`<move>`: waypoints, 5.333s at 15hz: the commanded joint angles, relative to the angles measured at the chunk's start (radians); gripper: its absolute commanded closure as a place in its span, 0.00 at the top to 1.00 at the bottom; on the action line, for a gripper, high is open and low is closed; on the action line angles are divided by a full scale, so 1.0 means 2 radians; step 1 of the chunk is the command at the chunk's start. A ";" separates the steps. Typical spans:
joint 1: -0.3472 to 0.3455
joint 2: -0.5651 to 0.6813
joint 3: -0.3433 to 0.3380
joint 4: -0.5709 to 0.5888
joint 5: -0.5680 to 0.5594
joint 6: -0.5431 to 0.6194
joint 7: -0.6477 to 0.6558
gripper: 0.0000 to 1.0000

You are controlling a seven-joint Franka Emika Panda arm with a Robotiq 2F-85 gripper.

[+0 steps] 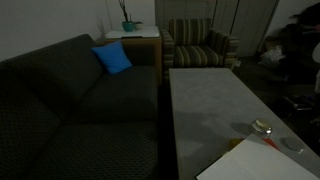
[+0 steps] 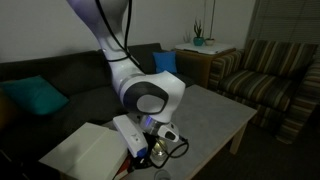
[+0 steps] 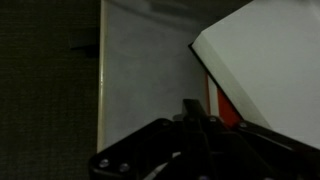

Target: Place the lid of the silver container on the table, open the black book, then close the container

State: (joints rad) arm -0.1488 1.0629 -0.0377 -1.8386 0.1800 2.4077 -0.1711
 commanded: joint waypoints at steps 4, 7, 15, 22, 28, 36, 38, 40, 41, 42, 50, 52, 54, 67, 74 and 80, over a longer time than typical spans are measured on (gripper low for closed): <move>-0.025 0.025 0.011 0.033 -0.014 0.007 -0.006 0.01; -0.030 0.027 0.012 0.037 -0.014 0.008 -0.009 0.01; -0.029 0.027 0.014 0.038 -0.014 0.008 -0.009 0.00; -0.009 0.026 -0.005 0.034 -0.034 0.026 0.015 0.00; 0.033 0.046 -0.052 0.043 -0.105 0.069 0.050 0.00; 0.011 0.069 -0.036 0.072 -0.112 0.133 0.038 0.00; -0.001 0.073 -0.025 0.079 -0.107 0.148 0.032 0.00; -0.013 0.076 -0.013 0.083 -0.104 0.154 0.027 0.00; -0.018 0.077 -0.007 0.085 -0.103 0.154 0.024 0.00; -0.023 0.079 -0.002 0.087 -0.102 0.153 0.022 0.00; -0.028 0.106 0.009 0.106 -0.104 0.146 0.021 0.00; -0.025 0.110 0.007 0.109 -0.105 0.144 0.023 0.00; -0.024 0.111 0.005 0.109 -0.105 0.143 0.025 0.27; -0.043 0.139 0.014 0.128 -0.096 0.153 0.021 1.00; -0.039 0.152 0.010 0.145 -0.095 0.153 0.034 1.00; -0.034 0.167 0.007 0.174 -0.093 0.143 0.048 1.00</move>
State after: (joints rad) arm -0.2173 1.3599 -0.0226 -1.5422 -0.0269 2.6962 -0.0746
